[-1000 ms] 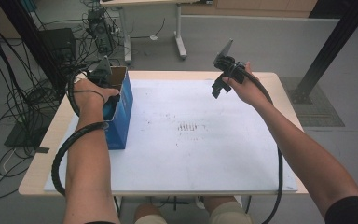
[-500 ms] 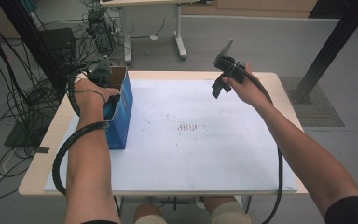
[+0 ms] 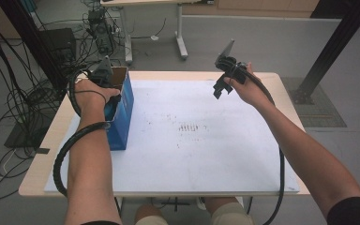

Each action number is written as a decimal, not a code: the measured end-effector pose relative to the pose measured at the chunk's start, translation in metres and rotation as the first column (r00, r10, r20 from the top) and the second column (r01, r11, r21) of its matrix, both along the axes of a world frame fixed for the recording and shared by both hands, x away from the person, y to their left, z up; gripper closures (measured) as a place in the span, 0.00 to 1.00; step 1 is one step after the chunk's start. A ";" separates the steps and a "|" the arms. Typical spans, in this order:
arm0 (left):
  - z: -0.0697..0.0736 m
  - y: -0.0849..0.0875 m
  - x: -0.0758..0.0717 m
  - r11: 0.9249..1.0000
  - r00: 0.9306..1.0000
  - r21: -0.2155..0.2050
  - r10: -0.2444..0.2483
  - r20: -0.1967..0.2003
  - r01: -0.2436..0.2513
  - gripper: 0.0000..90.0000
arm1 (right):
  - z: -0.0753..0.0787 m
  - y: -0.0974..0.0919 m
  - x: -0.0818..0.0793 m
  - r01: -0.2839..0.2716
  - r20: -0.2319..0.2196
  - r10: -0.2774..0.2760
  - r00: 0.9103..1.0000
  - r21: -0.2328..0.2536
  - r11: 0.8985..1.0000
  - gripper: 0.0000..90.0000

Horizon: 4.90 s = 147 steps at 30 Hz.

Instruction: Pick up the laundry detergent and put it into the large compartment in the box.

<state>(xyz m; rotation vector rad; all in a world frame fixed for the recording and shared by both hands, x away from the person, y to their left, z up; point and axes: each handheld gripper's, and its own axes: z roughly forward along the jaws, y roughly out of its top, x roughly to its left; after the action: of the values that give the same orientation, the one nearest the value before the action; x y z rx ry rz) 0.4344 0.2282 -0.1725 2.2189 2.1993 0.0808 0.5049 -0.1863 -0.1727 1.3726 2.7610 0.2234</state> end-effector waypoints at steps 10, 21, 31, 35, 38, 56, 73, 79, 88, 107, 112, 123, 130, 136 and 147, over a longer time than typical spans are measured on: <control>0.000 0.000 0.000 1.000 1.000 0.000 -0.003 -0.001 0.003 0.41 | -0.003 0.001 0.000 -0.003 -0.004 0.003 1.000 0.000 1.000 0.08; 0.000 0.000 0.001 1.000 1.000 -0.001 -0.004 -0.001 0.004 0.41 | -0.002 0.000 0.000 0.003 -0.002 -0.003 1.000 0.005 1.000 0.08; 0.000 0.001 -0.001 1.000 1.000 -0.001 -0.006 0.005 0.006 0.41 | -0.002 0.001 0.000 0.002 -0.003 -0.002 1.000 0.004 1.000 0.08; 0.000 0.000 -0.001 1.000 1.000 0.000 -0.007 0.004 0.007 0.41 | -0.002 0.001 0.000 0.004 -0.003 -0.004 1.000 0.005 1.000 0.08; 0.000 0.000 0.000 1.000 1.000 0.000 -0.009 0.004 0.009 0.41 | -0.002 0.001 0.000 0.003 -0.004 -0.003 1.000 0.005 1.000 0.08; 0.000 0.000 -0.001 1.000 1.000 -0.002 -0.010 0.007 0.010 0.41 | -0.003 0.002 0.001 0.002 -0.004 -0.002 1.000 0.006 1.000 0.08; 0.000 -0.001 -0.001 1.000 1.000 0.001 -0.021 0.005 0.021 0.41 | -0.004 0.001 0.001 0.000 -0.007 0.000 1.000 0.004 1.000 0.08; 0.000 0.000 -0.002 1.000 1.000 -0.002 -0.021 0.011 0.021 0.41 | -0.004 0.002 0.001 0.000 -0.007 0.000 1.000 0.004 1.000 0.08; 0.000 -0.001 -0.002 1.000 0.999 0.000 -0.031 0.011 0.031 0.41 | -0.005 0.001 0.001 -0.001 -0.009 0.001 1.000 0.003 1.000 0.08; 0.008 -0.005 0.000 0.998 0.999 0.024 -0.051 0.001 0.051 0.37 | -0.006 0.004 0.002 -0.010 -0.011 0.010 1.000 0.002 1.000 0.08; 0.015 -0.007 -0.001 0.998 0.998 0.036 -0.058 0.004 0.058 0.36 | -0.006 0.005 0.001 -0.010 -0.008 0.010 1.000 0.004 1.000 0.08; 0.025 -0.011 -0.005 0.997 0.998 0.051 -0.062 0.019 0.061 0.35 | -0.006 0.009 -0.001 -0.021 -0.003 0.021 1.000 0.007 1.000 0.08; 0.035 -0.012 -0.009 0.997 0.998 0.053 -0.054 0.044 0.052 0.34 | -0.005 0.007 -0.001 -0.012 -0.006 0.012 1.000 0.009 1.000 0.08; 0.042 -0.012 -0.012 0.998 0.997 0.045 -0.050 0.056 0.048 0.34 | -0.005 0.007 -0.001 -0.019 -0.007 0.019 1.000 0.006 1.000 0.08; 0.065 -0.021 -0.019 0.990 0.989 0.043 -0.136 0.066 0.133 0.28 | -0.006 0.010 -0.001 -0.018 -0.006 0.018 1.000 0.007 1.000 0.08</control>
<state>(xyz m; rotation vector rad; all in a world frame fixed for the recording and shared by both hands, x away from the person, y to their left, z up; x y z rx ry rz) 0.4155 0.2075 -0.1071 2.3402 2.0245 0.1954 0.5040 -0.1765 -0.1790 1.3521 2.7814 0.2295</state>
